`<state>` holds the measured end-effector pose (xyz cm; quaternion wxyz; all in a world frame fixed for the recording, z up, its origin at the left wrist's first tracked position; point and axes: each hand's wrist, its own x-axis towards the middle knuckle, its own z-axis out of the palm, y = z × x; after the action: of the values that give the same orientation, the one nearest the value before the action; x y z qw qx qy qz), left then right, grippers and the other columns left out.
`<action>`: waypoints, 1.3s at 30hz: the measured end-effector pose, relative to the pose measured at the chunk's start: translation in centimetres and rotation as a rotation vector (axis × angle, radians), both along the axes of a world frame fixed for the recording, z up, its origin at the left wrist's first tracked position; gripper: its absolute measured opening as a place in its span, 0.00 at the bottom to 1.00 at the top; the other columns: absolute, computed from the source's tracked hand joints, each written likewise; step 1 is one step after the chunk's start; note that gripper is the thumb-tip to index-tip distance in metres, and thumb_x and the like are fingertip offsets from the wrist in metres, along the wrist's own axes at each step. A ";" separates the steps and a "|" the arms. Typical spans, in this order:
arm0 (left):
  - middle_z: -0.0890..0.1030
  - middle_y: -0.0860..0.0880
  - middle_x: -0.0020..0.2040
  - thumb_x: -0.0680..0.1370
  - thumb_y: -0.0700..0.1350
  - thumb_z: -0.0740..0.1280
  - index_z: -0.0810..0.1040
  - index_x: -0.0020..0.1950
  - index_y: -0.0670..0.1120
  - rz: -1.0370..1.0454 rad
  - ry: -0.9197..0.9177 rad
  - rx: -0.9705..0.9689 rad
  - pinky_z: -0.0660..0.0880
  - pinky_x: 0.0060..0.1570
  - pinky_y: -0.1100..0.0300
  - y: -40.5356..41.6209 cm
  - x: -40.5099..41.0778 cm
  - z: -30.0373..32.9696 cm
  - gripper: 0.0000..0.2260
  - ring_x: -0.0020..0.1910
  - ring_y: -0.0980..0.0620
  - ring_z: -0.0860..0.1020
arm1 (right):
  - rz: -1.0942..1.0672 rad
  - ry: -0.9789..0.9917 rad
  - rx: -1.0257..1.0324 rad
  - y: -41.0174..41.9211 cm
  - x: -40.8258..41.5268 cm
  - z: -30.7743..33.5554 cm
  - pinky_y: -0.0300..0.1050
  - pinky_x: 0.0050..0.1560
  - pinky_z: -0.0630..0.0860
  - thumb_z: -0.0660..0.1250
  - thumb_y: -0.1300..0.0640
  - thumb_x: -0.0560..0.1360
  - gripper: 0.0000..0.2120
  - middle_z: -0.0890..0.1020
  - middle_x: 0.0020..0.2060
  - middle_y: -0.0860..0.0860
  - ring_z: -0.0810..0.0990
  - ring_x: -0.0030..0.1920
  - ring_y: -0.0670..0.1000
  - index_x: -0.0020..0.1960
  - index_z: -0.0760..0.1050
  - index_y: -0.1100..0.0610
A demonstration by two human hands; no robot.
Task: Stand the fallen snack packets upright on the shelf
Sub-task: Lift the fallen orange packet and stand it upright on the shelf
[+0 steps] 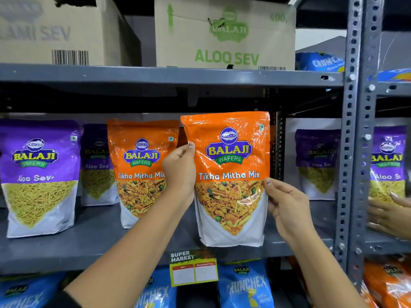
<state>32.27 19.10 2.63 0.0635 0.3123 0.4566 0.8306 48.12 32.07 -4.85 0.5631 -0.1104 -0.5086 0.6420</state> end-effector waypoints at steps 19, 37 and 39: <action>0.83 0.46 0.49 0.84 0.55 0.52 0.78 0.54 0.46 0.126 -0.041 -0.215 0.77 0.42 0.58 6.8 -2.2 -4.3 0.19 0.48 0.47 0.81 | -0.048 -0.350 -0.054 6.3 -5.5 -1.5 0.56 0.55 0.81 0.65 0.58 0.80 0.07 0.85 0.54 0.58 0.84 0.50 0.55 0.49 0.82 0.57; 0.65 0.59 0.67 0.84 0.59 0.47 0.59 0.79 0.53 -0.273 0.075 -0.493 0.58 0.60 0.63 6.8 2.5 -9.7 0.25 0.67 0.60 0.64 | -0.156 -0.470 -0.254 7.3 -4.5 -3.4 0.45 0.34 0.67 0.58 0.50 0.80 0.16 0.75 0.33 0.55 0.72 0.33 0.54 0.39 0.72 0.58; 0.64 0.58 0.72 0.84 0.58 0.48 0.58 0.80 0.52 -0.300 0.103 -0.503 0.58 0.61 0.63 7.6 3.4 -9.5 0.25 0.71 0.58 0.63 | -0.216 -0.485 -0.255 7.9 -4.5 -3.2 0.44 0.36 0.68 0.56 0.52 0.81 0.12 0.76 0.37 0.52 0.75 0.37 0.52 0.47 0.74 0.57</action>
<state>35.65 26.73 -6.92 0.2378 0.3923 0.5995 0.6558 43.63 39.93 -8.10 0.4718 -0.3839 -0.5289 0.5918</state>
